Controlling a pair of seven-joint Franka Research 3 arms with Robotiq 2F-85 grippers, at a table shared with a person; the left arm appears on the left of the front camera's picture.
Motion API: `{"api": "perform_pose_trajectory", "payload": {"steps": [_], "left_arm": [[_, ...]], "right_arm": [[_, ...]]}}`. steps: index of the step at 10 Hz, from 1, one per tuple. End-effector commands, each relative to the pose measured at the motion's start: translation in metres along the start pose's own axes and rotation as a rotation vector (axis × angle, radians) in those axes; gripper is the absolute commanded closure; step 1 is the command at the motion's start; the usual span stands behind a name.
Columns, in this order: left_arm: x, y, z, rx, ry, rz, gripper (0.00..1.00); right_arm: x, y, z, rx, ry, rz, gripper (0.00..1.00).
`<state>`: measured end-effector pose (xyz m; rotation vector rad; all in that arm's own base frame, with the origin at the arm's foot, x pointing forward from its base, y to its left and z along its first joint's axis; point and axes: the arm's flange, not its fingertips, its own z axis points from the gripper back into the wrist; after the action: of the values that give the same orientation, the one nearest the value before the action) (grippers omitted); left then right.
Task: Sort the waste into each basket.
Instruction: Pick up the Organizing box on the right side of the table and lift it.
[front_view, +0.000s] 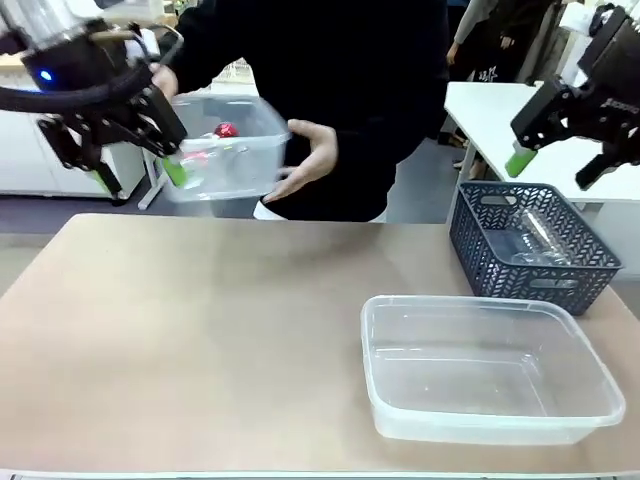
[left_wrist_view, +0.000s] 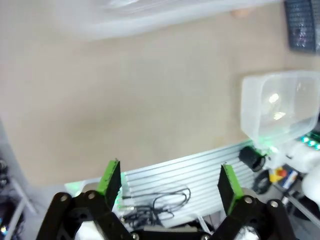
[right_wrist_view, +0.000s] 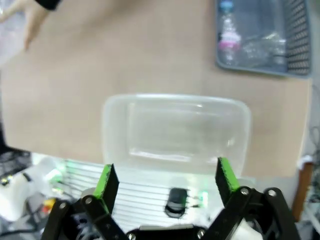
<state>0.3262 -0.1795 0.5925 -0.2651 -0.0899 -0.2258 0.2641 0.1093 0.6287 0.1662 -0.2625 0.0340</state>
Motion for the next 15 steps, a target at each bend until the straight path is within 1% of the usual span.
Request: {"api": "perform_pose_trajectory", "payload": {"steps": [1, 2, 3, 4, 5, 6, 8, 9, 10, 11, 12, 13, 14, 15], "left_arm": [[0.009, -0.109, -0.043, -0.031, 0.014, 0.006, 0.0], [0.009, -0.157, -0.066, -0.039, 0.078, -0.02, 0.0], [0.008, -0.197, -0.092, -0.009, 0.087, -0.054, 0.0], [0.005, -0.225, -0.113, -0.012, 0.161, -0.071, 0.0], [0.006, -0.226, -0.107, 0.0, 0.222, -0.093, 0.0], [-0.03, -0.221, -0.107, -0.041, 0.119, -0.08, 0.0], [-0.03, -0.221, -0.107, -0.041, 0.119, -0.08, 0.0], [-0.015, -0.237, -0.122, -0.046, 0.168, -0.09, 0.0], [-0.028, -0.232, -0.14, 0.061, 0.088, 0.003, 0.0], [-0.044, -0.229, -0.179, 0.067, 0.133, 0.007, 0.0], [-0.053, -0.224, -0.219, 0.089, 0.187, 0.024, 0.0], [-0.059, -0.221, -0.252, 0.079, 0.243, 0.017, 0.0], [-0.058, -0.219, -0.276, 0.083, 0.273, 0.046, 0.0], [-0.058, -0.225, -0.292, 0.092, 0.266, 0.047, 0.0]], "right_arm": [[-0.085, -0.075, 0.016, -0.123, -0.025, 0.145, 0.0], [-0.113, -0.112, 0.002, -0.089, 0.069, 0.052, 0.0], [-0.137, -0.127, -0.021, -0.045, 0.147, 0.038, 0.0], [-0.148, -0.133, -0.046, -0.091, 0.168, -0.023, 0.0], [-0.118, -0.098, -0.003, -0.066, 0.094, 0.06, 0.0], [-0.118, -0.098, -0.003, -0.066, 0.094, 0.06, 0.0], [-0.118, -0.098, -0.003, -0.066, 0.094, 0.06, 0.0], [-0.124, -0.104, -0.009, -0.079, 0.121, 0.041, 0.0], [-0.116, -0.094, -0.038, -0.077, 0.095, 0.093, 0.0], [-0.108, -0.092, -0.085, -0.071, 0.135, 0.087, 0.0], [-0.106, -0.093, -0.128, -0.077, 0.203, 0.064, 0.0], [-0.107, -0.091, -0.168, -0.042, 0.264, 0.049, 0.0], [-0.111, -0.089, -0.204, -0.048, 0.322, 0.041, 0.0], [-0.12, -0.092, -0.239, -0.06, 0.387, 0.029, 0.0]]}}
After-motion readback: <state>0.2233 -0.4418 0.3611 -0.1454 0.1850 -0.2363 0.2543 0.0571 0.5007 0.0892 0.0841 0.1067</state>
